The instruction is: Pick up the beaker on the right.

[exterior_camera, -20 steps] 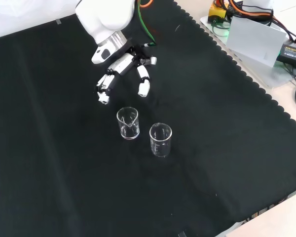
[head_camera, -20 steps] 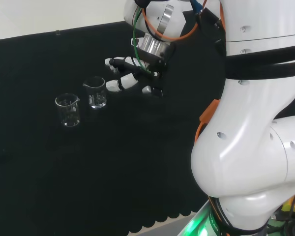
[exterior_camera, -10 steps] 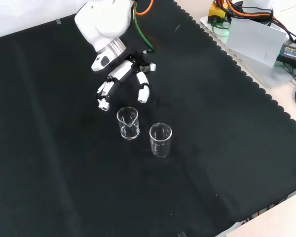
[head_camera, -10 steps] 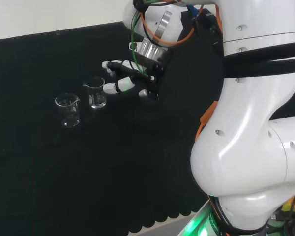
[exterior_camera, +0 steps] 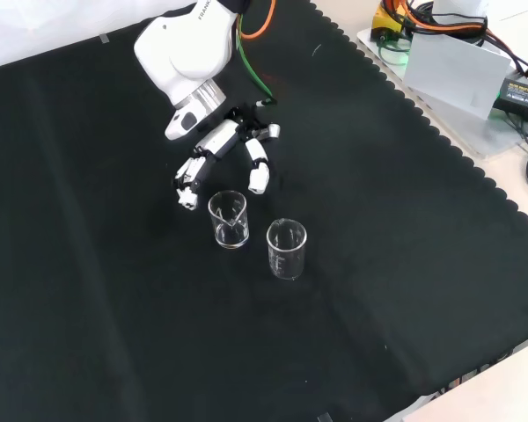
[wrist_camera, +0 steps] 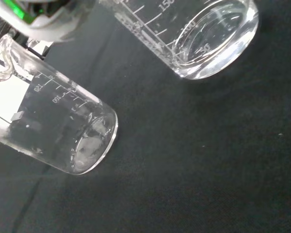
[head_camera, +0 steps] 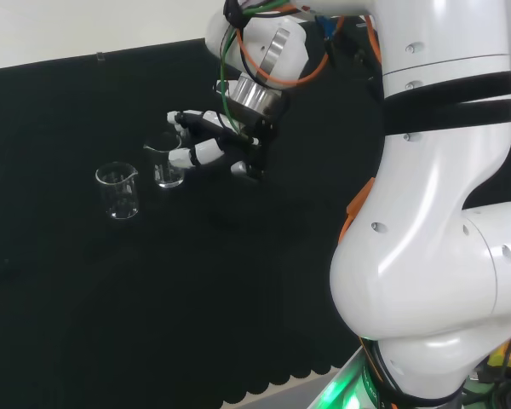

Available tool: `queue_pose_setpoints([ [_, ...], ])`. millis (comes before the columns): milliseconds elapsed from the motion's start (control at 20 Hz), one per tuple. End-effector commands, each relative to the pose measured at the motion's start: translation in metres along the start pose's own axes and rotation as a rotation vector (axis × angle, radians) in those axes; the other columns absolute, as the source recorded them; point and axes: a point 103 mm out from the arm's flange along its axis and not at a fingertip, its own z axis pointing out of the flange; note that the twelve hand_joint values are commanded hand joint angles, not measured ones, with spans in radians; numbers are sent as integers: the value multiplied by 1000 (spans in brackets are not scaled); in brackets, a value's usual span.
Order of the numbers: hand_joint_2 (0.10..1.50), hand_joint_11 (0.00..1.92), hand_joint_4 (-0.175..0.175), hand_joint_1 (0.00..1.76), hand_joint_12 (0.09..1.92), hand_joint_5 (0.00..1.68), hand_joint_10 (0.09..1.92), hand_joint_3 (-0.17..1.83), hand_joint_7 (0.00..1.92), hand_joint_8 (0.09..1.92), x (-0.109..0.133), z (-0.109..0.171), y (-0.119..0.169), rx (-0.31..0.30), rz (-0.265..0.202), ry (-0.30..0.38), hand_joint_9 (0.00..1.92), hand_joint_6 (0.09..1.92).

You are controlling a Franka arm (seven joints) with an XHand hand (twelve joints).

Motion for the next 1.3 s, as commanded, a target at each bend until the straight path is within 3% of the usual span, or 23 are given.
queue_pose_setpoints([
  [50,511,0,-53,761,1135,230,615,648,198,559,2,6,5,-2,-16,8,307,87],
  [550,512,0,-53,759,1142,248,617,649,214,564,1,23,11,1,-27,32,322,87],
  [1300,515,0,-53,763,1162,271,616,651,232,566,7,34,18,-53,-26,76,344,87],
])
